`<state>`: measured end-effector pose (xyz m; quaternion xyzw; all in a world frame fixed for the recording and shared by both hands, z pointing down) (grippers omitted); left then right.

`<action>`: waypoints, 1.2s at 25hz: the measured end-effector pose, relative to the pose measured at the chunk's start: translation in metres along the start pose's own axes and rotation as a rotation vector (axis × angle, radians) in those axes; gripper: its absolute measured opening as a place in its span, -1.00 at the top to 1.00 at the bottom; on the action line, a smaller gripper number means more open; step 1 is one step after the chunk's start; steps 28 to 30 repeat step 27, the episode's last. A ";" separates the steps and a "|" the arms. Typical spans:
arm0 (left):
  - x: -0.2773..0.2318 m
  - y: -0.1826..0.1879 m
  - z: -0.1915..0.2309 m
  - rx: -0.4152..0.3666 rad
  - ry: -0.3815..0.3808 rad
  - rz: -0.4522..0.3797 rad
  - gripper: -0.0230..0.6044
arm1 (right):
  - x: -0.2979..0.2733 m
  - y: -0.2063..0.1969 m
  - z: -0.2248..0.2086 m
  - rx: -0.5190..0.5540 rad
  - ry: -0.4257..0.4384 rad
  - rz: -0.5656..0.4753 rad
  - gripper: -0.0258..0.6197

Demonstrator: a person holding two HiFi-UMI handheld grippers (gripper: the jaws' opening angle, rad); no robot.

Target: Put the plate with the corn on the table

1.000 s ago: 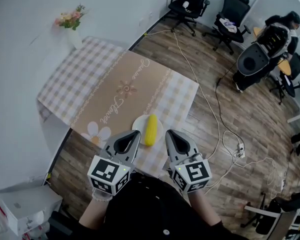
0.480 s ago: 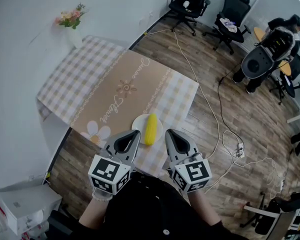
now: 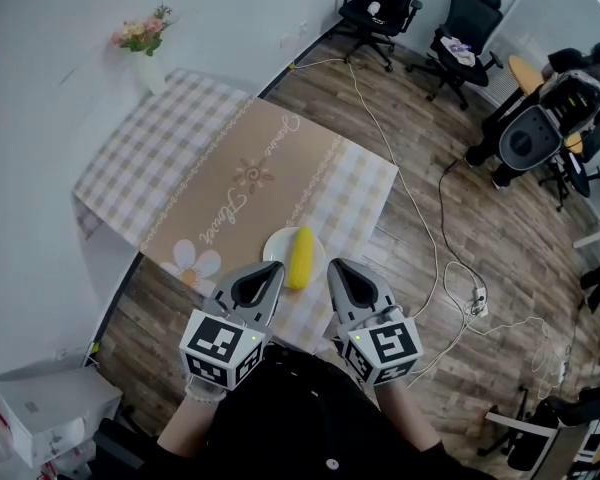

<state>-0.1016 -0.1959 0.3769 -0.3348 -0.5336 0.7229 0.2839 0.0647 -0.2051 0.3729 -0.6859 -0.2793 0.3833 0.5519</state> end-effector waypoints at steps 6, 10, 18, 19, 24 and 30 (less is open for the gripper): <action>0.000 -0.003 -0.001 0.002 0.004 0.005 0.88 | -0.001 -0.003 0.000 -0.003 0.011 0.004 0.78; 0.002 -0.004 -0.001 0.007 0.010 0.007 0.88 | -0.002 -0.004 0.002 -0.015 0.020 0.010 0.78; 0.004 -0.007 0.000 0.021 0.018 0.017 0.88 | -0.004 -0.003 0.003 -0.013 0.038 0.019 0.78; 0.004 -0.007 0.000 0.023 0.017 0.019 0.88 | -0.004 -0.004 0.003 -0.014 0.038 0.020 0.79; 0.004 -0.009 0.001 0.041 0.017 0.024 0.88 | -0.004 -0.005 0.004 -0.014 0.039 0.026 0.78; 0.003 -0.010 0.001 0.048 0.015 0.030 0.88 | -0.004 -0.005 0.004 -0.012 0.038 0.027 0.78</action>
Point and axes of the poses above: the fingertips, and each gripper's own axes: x backward along the fingers, z to its left, y out of its top, the point moved 7 cm from there along x, backward along the fingers, and after that the axes turned 5 degrees about -z, right-handed, at the moved point
